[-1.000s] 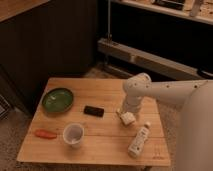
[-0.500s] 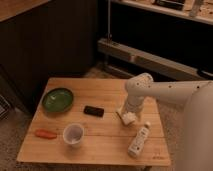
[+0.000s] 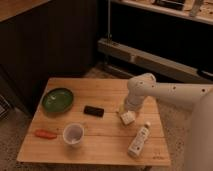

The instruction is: Place the white sponge in the ceramic cup

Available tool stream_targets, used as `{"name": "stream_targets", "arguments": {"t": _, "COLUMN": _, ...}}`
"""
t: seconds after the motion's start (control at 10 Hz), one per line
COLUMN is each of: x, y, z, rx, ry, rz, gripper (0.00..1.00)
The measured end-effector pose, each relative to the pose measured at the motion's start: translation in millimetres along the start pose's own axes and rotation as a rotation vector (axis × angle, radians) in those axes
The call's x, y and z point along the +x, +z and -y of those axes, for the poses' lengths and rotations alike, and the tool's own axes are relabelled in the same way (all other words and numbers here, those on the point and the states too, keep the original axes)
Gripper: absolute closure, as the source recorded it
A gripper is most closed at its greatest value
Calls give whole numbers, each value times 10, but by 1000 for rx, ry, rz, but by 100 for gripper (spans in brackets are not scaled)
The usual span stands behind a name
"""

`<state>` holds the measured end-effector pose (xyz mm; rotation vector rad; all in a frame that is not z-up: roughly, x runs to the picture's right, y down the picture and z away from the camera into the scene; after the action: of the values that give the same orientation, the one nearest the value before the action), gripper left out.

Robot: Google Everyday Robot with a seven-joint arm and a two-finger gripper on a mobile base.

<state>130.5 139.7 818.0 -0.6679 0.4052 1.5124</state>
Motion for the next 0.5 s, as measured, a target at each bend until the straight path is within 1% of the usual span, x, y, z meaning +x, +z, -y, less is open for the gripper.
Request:
{"name": "stream_targets", "arguments": {"t": 0.1, "x": -18, "y": -5, "z": -27, "rx": 5, "ry": -35, "rz": 8, "gripper": 35}}
{"name": "stream_targets", "arguments": {"t": 0.2, "x": -37, "y": -12, "z": -56, "rx": 25, "ry": -65, "rz": 18, "gripper": 35}}
{"name": "stream_targets", "arguments": {"t": 0.3, "x": -54, "y": -11, "z": -104, "rx": 64, "ry": -90, "rz": 32, "gripper": 35}}
{"name": "stream_targets", "arguments": {"t": 0.4, "x": -67, "y": -25, "z": -153, "rx": 123, "ry": -120, "rz": 57, "gripper": 35}}
{"name": "stream_targets", "arguments": {"t": 0.5, "x": -79, "y": -43, "z": -180, "rx": 163, "ry": -140, "rz": 75, "gripper": 35}}
